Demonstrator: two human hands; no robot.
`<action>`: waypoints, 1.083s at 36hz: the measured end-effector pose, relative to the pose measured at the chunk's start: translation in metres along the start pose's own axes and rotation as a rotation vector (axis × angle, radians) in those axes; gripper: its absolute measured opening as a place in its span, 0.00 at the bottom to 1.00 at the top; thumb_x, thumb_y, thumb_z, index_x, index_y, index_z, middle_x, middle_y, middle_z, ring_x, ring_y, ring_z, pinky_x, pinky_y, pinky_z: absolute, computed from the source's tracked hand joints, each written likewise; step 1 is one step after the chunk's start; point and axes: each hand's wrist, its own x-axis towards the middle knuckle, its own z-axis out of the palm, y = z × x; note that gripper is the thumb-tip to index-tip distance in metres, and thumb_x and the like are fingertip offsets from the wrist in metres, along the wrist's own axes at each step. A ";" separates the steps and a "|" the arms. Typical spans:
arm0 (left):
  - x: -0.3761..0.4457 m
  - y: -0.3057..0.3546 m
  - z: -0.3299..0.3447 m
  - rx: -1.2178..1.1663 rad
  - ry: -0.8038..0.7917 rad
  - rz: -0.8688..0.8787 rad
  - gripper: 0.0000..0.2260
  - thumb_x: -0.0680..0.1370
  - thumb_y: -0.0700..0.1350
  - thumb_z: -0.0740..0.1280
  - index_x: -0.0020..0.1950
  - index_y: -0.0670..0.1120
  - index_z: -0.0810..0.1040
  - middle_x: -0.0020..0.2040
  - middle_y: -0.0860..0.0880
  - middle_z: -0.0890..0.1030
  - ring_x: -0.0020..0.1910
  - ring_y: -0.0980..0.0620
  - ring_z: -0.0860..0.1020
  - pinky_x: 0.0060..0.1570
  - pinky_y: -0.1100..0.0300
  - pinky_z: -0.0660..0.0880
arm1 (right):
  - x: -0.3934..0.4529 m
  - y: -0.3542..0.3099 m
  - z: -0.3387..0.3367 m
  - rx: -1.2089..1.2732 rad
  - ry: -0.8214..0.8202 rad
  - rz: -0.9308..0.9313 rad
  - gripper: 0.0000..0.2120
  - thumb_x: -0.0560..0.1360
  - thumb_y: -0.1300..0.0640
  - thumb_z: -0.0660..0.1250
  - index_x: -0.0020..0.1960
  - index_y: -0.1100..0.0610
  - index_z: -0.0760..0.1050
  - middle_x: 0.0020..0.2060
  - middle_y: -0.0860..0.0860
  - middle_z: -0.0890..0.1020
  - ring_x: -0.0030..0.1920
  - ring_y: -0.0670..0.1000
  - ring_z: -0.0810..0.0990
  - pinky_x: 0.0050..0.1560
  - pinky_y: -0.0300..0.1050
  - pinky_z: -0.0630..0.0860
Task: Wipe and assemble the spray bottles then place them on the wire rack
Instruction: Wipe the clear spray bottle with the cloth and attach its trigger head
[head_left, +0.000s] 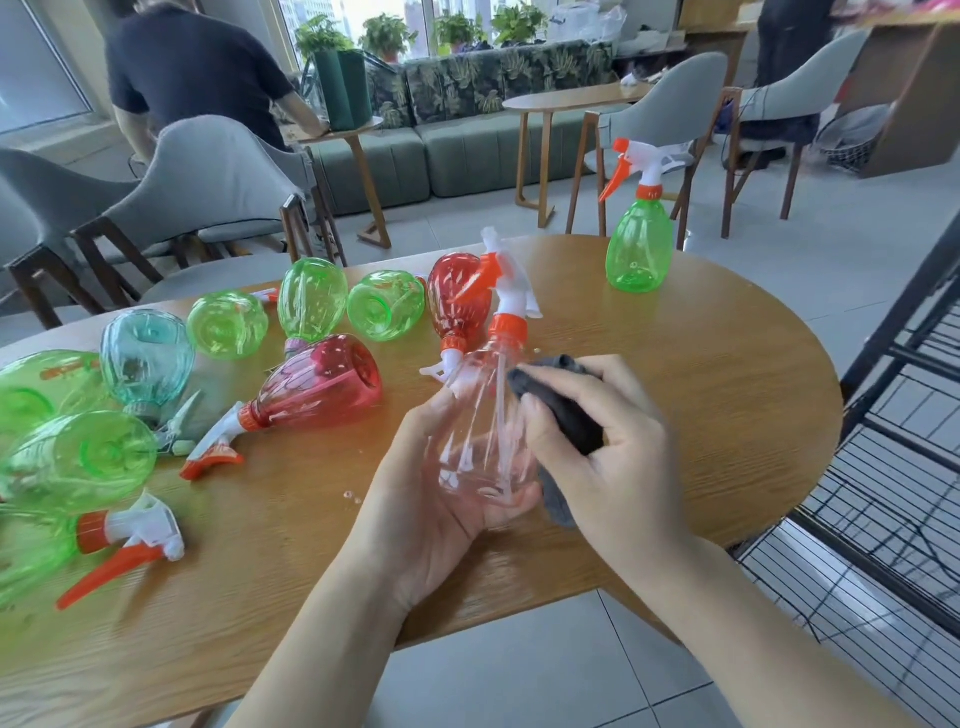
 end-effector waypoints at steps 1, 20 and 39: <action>0.000 0.000 -0.001 0.006 0.001 0.009 0.21 0.76 0.57 0.72 0.64 0.47 0.83 0.57 0.40 0.81 0.53 0.44 0.80 0.52 0.45 0.79 | -0.003 -0.001 0.001 -0.005 -0.005 -0.028 0.10 0.79 0.60 0.70 0.59 0.59 0.84 0.50 0.54 0.80 0.53 0.48 0.81 0.53 0.38 0.76; 0.004 0.000 0.001 0.012 0.031 0.121 0.19 0.80 0.56 0.61 0.50 0.46 0.89 0.50 0.40 0.86 0.45 0.46 0.86 0.42 0.54 0.84 | -0.017 -0.003 0.006 -0.061 -0.040 -0.194 0.09 0.77 0.61 0.72 0.55 0.61 0.85 0.48 0.56 0.81 0.48 0.55 0.82 0.49 0.52 0.80; 0.003 0.005 -0.005 -0.108 0.010 -0.025 0.33 0.81 0.62 0.64 0.74 0.36 0.70 0.66 0.34 0.75 0.66 0.38 0.76 0.66 0.49 0.78 | -0.013 -0.005 0.009 -0.302 -0.081 -0.470 0.08 0.77 0.58 0.73 0.55 0.54 0.87 0.47 0.54 0.84 0.48 0.55 0.78 0.49 0.54 0.76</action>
